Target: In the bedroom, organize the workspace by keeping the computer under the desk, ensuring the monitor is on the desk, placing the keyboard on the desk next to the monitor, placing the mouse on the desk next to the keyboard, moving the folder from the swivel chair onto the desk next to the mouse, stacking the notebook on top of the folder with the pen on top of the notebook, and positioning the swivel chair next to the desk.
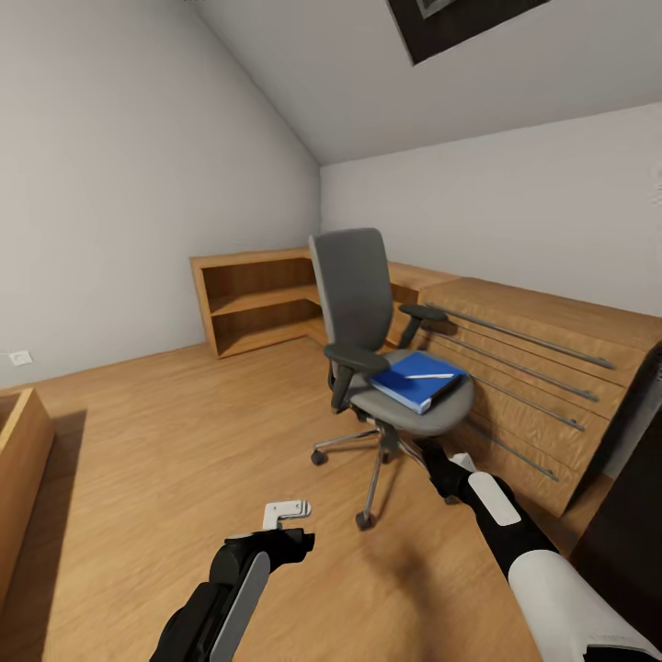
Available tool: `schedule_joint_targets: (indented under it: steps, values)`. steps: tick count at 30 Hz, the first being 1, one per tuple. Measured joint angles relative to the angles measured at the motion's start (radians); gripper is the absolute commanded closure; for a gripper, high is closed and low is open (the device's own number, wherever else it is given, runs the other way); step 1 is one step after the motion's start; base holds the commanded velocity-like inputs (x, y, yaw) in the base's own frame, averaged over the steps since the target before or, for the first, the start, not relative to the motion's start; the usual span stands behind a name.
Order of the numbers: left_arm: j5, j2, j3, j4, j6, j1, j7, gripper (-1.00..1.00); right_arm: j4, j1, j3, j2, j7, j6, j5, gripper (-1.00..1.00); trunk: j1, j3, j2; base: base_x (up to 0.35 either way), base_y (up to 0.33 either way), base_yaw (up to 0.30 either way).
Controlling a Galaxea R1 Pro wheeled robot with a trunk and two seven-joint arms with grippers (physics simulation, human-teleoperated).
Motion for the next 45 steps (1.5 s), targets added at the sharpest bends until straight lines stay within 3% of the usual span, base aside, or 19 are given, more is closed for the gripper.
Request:
schedule_joint_targets:
  steps: [16,36,45]
  values:
    - [0.000,0.001,0.001,-0.001,0.000,0.000,-0.002,-1.00,0.000,0.000,0.000,0.000,-0.001,0.000,0.001,-1.00,-0.001,0.000,0.000,-0.094,0.000,0.000]
    - [-0.002,0.001,0.003,-0.001,0.000,0.000,0.001,-1.00,0.000,0.000,0.000,0.000,-0.002,0.000,0.001,-1.00,-0.010,0.077,0.005,-0.002,0.000,0.000]
    - [-0.002,0.001,0.006,0.000,0.001,0.000,0.001,-1.00,0.000,0.000,0.000,0.000,-0.003,0.002,0.001,-1.00,-0.044,0.106,0.067,-0.003,0.000,0.000]
